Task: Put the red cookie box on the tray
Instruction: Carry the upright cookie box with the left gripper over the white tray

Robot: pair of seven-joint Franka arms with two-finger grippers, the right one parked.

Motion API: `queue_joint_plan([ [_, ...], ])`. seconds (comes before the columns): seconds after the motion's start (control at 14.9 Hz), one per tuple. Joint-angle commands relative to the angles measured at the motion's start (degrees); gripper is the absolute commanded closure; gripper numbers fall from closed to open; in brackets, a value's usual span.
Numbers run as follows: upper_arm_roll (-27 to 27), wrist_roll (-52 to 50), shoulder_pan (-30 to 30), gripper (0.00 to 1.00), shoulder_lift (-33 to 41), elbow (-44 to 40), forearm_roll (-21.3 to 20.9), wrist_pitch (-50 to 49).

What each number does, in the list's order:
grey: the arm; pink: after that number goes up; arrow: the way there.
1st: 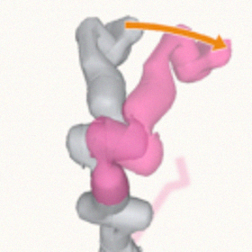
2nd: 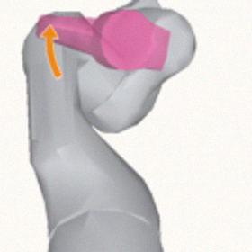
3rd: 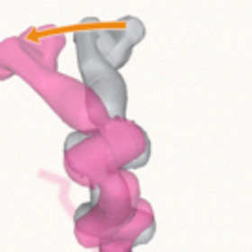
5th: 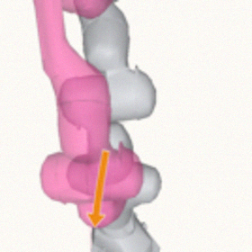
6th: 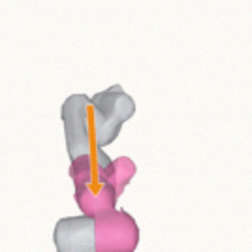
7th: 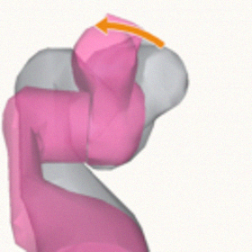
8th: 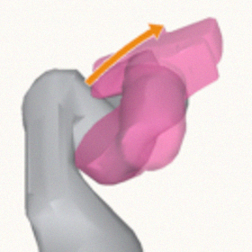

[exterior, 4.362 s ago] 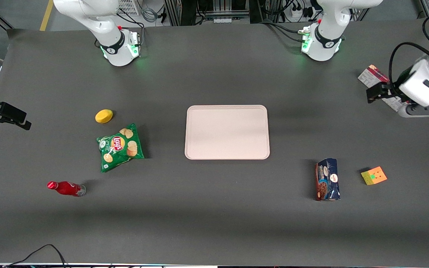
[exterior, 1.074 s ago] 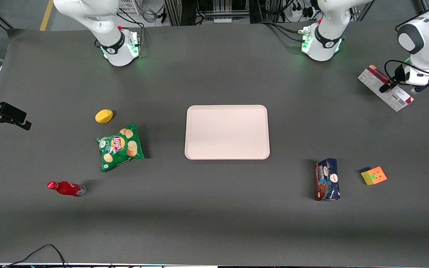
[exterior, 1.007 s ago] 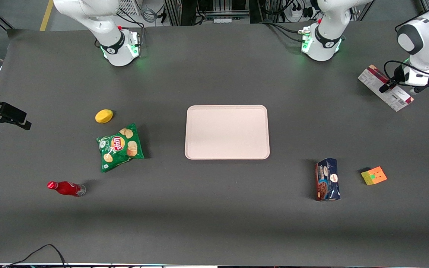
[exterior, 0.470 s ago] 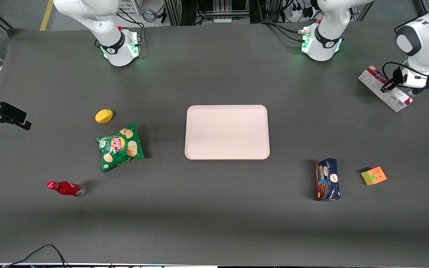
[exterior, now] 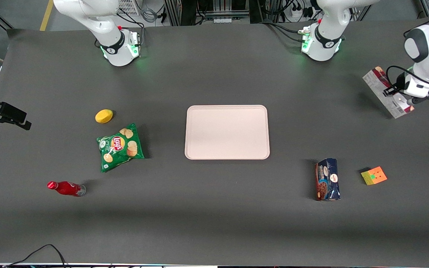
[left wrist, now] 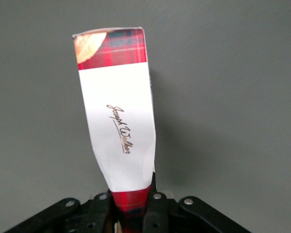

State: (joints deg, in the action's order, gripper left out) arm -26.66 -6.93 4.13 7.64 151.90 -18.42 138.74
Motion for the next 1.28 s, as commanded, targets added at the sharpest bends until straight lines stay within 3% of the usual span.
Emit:
queue_joint_plan([
  [0.0, 5.8, -0.19, -4.92, 0.95, 2.46, -9.22, 3.28, -11.18],
  [0.34, 16.44, 2.79, -9.58, 0.95, 2.2, -28.03, 14.35, -29.99],
  [0.47, 21.18, 2.45, -9.84, 0.95, 1.76, -32.7, 19.98, -33.17],
  [0.67, 26.73, -2.18, -12.91, 0.96, -0.17, -35.79, 23.42, -33.27],
  [0.94, 36.04, -12.3, -14.5, 0.97, -7.62, -39.65, 23.52, -27.4],
  [1.21, 39.84, -17.05, -16.17, 0.96, -17.2, -40.89, 22.82, -16.61],
])
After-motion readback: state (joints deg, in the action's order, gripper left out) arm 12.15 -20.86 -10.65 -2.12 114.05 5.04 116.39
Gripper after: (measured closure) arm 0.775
